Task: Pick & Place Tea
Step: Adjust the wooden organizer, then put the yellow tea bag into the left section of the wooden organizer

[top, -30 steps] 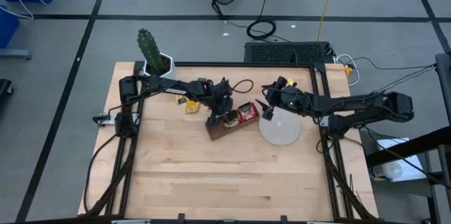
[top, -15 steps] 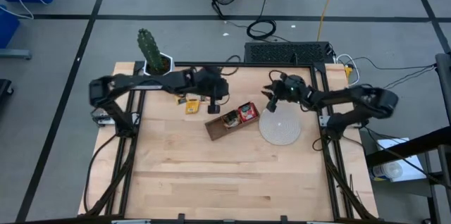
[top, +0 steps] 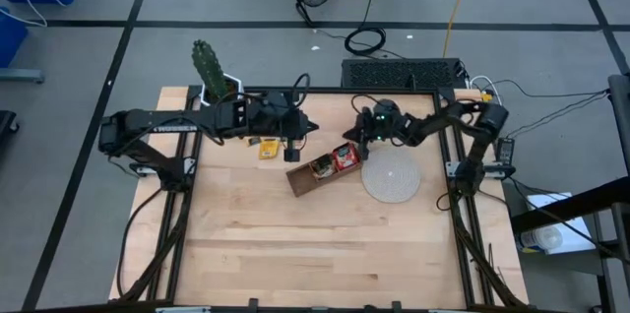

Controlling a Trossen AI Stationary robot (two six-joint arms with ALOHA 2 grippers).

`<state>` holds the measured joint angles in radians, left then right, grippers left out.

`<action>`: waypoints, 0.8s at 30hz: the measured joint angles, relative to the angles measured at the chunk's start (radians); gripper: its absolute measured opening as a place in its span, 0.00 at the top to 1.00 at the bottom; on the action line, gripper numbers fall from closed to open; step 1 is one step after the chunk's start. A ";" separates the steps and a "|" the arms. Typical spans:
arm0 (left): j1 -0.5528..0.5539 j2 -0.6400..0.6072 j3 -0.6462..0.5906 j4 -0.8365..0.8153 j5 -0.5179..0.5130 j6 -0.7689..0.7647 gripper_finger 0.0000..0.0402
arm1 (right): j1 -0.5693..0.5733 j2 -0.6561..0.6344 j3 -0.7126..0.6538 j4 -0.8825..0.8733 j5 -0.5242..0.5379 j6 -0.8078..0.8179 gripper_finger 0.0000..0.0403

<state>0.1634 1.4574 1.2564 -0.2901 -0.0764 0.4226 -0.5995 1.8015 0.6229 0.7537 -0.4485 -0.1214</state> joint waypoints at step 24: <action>0.001 0.001 -0.001 -0.102 -0.031 -0.089 0.97 | 0.234 -0.175 -0.002 -0.299 0.104 0.010 1.00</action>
<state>0.1646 1.4582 1.2556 -0.3923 -0.1078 0.3332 -0.3655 1.6266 0.6212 0.4546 -0.3441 -0.1116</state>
